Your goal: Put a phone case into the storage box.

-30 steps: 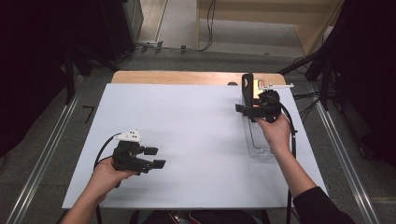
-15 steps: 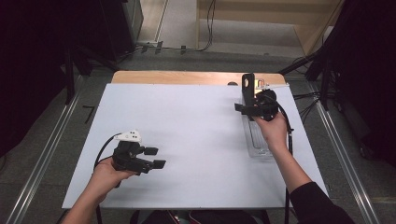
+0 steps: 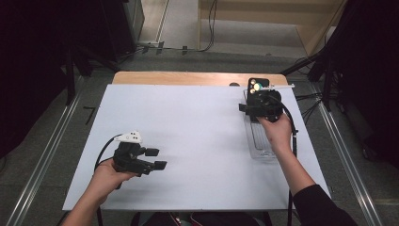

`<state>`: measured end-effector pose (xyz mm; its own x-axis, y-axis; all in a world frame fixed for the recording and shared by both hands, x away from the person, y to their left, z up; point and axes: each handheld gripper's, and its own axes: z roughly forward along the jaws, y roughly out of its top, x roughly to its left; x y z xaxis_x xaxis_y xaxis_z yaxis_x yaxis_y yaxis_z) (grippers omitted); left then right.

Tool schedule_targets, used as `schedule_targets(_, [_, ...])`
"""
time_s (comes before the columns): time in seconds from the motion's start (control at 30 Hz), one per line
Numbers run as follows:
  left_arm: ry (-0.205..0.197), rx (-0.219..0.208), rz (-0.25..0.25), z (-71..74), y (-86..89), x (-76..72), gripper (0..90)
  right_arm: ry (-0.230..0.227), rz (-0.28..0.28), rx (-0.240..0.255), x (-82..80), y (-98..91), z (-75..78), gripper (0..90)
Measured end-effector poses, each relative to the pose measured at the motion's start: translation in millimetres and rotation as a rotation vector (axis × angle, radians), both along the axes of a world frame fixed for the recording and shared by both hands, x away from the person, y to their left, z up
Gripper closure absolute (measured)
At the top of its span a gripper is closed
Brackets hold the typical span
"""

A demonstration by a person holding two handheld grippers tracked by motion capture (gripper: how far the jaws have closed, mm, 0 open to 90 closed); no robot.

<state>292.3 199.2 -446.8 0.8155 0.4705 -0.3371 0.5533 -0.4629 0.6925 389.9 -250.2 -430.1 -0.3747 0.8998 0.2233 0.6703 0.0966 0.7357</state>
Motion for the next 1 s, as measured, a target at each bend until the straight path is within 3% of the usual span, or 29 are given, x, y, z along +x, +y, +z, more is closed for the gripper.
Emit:
schedule_targets(0.4, [-0.002, 0.002, -0.001, 0.6, 0.8, -0.1, 32.9, -0.001, 0.104, 0.047, -25.4, 18.0, -0.2, 18.4])
schedule_targets(1.0, [-0.010, -0.004, 0.006, 3.4, 3.7, -3.1, 32.9, 0.017, 0.276, 0.068, -68.5, 33.0, 1.3, 21.8])
